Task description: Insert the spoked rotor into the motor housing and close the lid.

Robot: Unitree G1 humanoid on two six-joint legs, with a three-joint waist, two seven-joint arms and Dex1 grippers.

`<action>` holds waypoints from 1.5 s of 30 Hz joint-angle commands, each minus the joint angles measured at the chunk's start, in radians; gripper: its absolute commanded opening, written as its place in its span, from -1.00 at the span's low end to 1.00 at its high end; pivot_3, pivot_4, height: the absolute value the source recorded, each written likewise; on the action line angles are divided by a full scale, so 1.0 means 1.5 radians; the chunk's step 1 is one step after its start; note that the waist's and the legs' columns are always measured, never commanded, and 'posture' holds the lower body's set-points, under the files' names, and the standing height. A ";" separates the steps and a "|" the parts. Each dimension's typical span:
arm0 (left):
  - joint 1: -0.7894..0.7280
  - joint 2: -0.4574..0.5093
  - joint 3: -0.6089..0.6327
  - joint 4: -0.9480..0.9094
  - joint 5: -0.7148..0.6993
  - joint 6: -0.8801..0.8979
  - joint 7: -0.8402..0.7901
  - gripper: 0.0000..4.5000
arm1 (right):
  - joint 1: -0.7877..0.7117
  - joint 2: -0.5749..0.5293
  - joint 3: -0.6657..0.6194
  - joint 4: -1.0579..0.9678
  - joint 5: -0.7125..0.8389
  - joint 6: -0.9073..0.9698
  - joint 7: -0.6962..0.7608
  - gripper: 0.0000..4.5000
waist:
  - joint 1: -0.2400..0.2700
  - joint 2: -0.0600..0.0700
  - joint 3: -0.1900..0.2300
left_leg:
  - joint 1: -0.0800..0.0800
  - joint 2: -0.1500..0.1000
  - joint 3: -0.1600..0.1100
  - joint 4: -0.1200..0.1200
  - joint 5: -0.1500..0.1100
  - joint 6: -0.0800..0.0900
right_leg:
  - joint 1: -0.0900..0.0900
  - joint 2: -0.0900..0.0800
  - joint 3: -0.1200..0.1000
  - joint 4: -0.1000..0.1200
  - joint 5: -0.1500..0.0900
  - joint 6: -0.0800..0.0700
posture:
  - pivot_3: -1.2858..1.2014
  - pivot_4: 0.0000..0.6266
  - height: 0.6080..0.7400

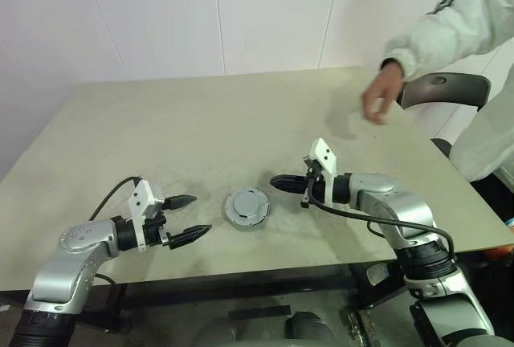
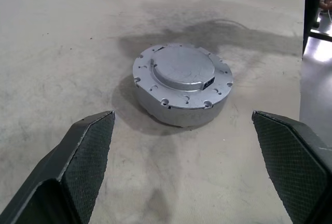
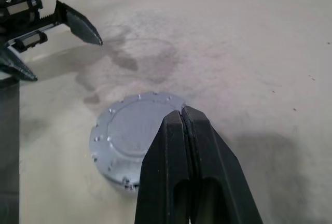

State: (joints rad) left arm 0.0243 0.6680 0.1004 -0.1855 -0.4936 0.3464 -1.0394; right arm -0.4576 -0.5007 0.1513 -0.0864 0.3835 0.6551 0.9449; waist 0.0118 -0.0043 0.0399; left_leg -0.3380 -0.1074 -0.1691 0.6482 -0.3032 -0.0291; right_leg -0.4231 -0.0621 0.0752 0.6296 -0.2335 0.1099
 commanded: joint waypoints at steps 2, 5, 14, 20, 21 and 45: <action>-0.013 0.002 0.011 -0.005 -0.010 0.001 0.001 1.00 | 0.000 -0.028 -0.020 -0.046 0.036 0.025 0.025 -0.99 | 0.000 0.000 0.000 | 0.000 0.000 0.000 0.000 0.000 0.000 | 0.000 0.000 0.000 0.000 0.000 0.000 | 0.03 -1.00 1.00; -0.011 0.000 0.012 -0.005 -0.012 0.002 0.002 1.00 | 0.010 -0.047 -0.032 -0.053 0.040 0.025 0.026 -0.99 | 0.001 0.000 0.000 | 0.000 0.000 0.000 0.000 0.000 0.000 | 0.000 0.000 0.000 0.000 0.000 0.000 | 0.03 -1.00 1.00; -0.012 0.002 0.013 -0.004 -0.011 0.003 0.001 1.00 | 0.014 -0.072 -0.048 -0.056 0.063 0.033 0.038 -0.99 | 0.000 0.000 0.000 | 0.000 0.000 0.000 0.000 0.000 0.000 | 0.000 0.000 0.000 0.000 0.000 0.000 | 0.03 -1.00 1.00; -0.011 0.002 0.013 -0.004 -0.010 0.002 0.002 1.00 | 0.016 -0.069 -0.041 -0.055 0.060 0.031 0.037 -0.99 | 0.001 0.000 0.000 | 0.000 0.000 0.000 0.000 0.000 0.000 | 0.000 0.000 0.000 0.000 0.000 0.000 | 0.03 -1.00 1.00; -0.011 0.002 0.013 -0.004 -0.010 0.002 0.002 1.00 | 0.016 -0.069 -0.041 -0.055 0.060 0.031 0.037 -0.99 | 0.001 0.000 0.000 | 0.000 0.000 0.000 0.000 0.000 0.000 | 0.000 0.000 0.000 0.000 0.000 0.000 | 0.03 -1.00 1.00; -0.024 -0.001 0.005 0.001 -0.007 0.001 0.000 1.00 | 0.041 -0.110 -0.063 -0.057 0.063 0.028 0.050 -0.99 | 0.000 0.000 0.000 | 0.000 0.000 0.000 0.000 0.000 0.000 | 0.000 0.000 0.000 0.000 0.000 0.000 | 0.03 -1.00 1.00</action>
State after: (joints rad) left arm 0.0022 0.6652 0.0975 -0.1762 -0.4935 0.3488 -1.0392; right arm -0.3895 -0.6517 0.0888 -0.1384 0.4567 0.7115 1.0126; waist 0.0123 -0.0045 0.0400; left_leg -0.3382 -0.1071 -0.1689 0.6484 -0.3032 -0.0290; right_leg -0.4227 -0.0624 0.0752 0.6289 -0.2335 0.1101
